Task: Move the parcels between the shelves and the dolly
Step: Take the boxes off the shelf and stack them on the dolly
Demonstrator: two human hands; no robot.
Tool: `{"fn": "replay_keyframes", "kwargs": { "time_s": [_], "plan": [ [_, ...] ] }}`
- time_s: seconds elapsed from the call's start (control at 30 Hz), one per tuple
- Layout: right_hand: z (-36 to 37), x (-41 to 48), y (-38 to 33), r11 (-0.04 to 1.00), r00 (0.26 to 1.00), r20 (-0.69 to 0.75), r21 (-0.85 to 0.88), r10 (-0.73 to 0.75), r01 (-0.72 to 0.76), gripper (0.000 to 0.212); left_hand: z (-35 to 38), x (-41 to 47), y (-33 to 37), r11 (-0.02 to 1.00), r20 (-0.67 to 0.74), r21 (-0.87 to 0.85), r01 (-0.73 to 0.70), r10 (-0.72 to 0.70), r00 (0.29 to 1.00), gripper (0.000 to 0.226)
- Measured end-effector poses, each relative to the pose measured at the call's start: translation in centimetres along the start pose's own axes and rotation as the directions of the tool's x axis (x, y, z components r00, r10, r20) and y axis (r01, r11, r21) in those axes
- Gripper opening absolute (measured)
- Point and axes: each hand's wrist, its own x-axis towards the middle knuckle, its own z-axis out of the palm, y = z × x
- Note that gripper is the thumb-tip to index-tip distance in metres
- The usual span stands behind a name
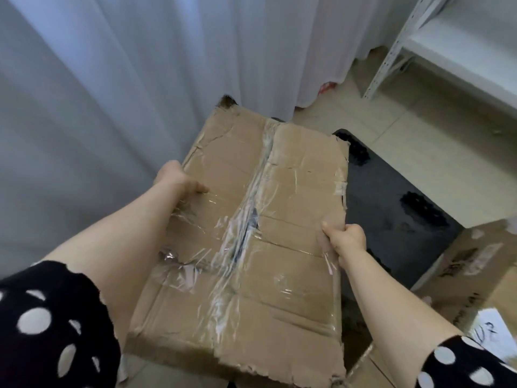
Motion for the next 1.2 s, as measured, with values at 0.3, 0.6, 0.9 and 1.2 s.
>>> {"fn": "replay_keyframes", "kwargs": {
  "time_s": [0.3,0.6,0.9,1.2],
  "plan": [
    [4.2,6.1,7.6,0.957,0.983,0.008,0.226,0.185,-0.182,0.041,9.5,6.8,1.7,0.997,0.065,0.064,-0.051,0.047,0.997,0.074],
    [7.6,11.7,14.9,0.913,0.953,-0.152,0.359,0.261,-0.193,0.057,19.8,12.2,2.2,0.982,0.083,0.164,-0.098,0.085,0.993,0.084],
    [9.3,14.2,15.5,0.94,0.957,-0.117,0.252,0.264,-0.229,0.075,23.7,13.5,1.4,0.927,0.032,0.351,-0.134,0.132,0.991,0.113],
    [10.4,14.4,14.5,0.951,0.959,-0.077,0.172,0.272,-0.256,0.087,21.5,9.0,-5.4,0.914,-0.183,0.242,0.327,-0.288,0.94,0.092]
  ]
}}
